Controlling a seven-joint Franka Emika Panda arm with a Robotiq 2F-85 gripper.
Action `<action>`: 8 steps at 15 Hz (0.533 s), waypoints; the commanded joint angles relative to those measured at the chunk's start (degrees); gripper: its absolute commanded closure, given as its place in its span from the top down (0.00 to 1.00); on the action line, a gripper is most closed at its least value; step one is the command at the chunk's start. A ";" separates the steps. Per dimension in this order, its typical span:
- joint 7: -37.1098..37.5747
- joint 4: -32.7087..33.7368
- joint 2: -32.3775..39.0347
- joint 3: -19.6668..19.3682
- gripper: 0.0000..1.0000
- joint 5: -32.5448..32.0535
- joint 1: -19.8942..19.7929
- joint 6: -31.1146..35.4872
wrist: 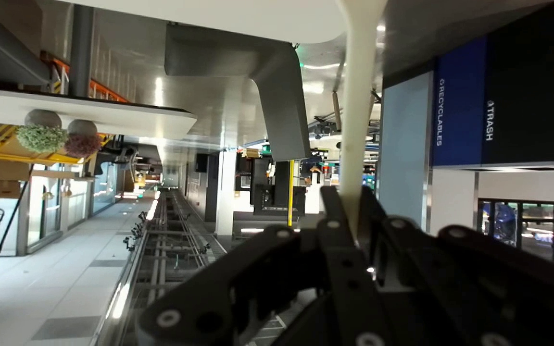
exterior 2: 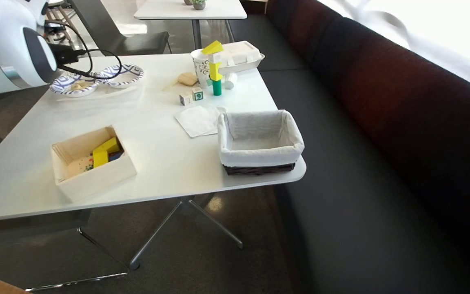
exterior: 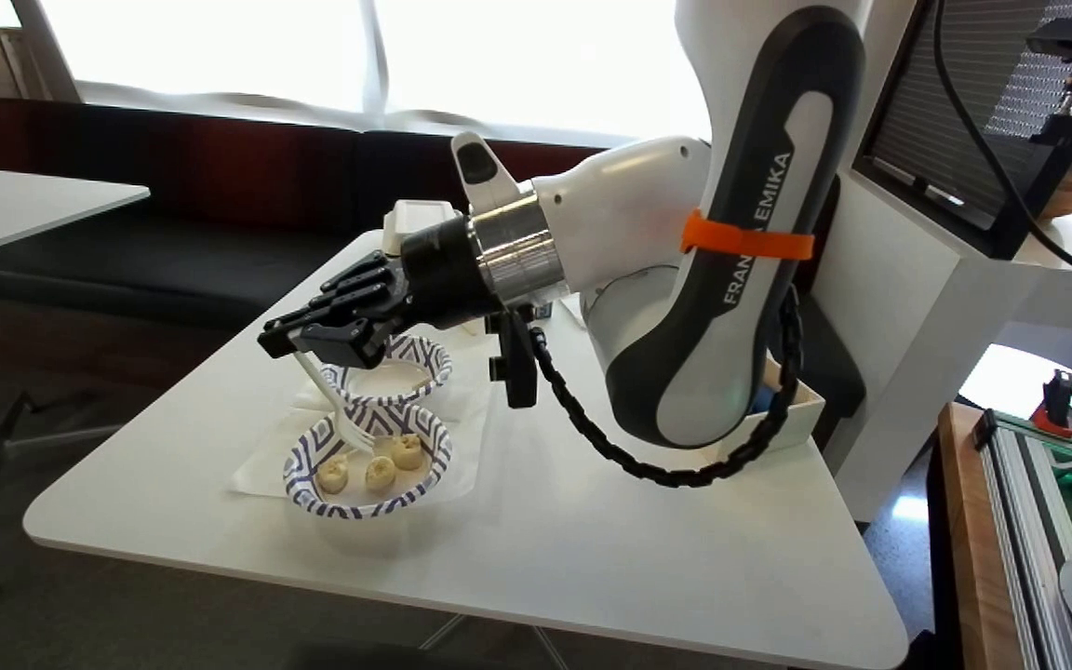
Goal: Use the fork to scoop to pick up the contents inside the bowl to the left and put it in the bowl to the right
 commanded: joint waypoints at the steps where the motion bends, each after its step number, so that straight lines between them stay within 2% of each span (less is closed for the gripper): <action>1: 0.66 3.45 3.84 0.13 0.03 -2.92 -1.21 3.66; 3: -0.01 4.73 5.29 -0.07 0.03 -2.30 -1.00 5.69; 4: -1.76 6.22 5.94 4.45 0.03 -2.98 -5.11 2.79; 8: -0.61 7.78 8.21 4.12 0.03 -4.12 -4.87 4.01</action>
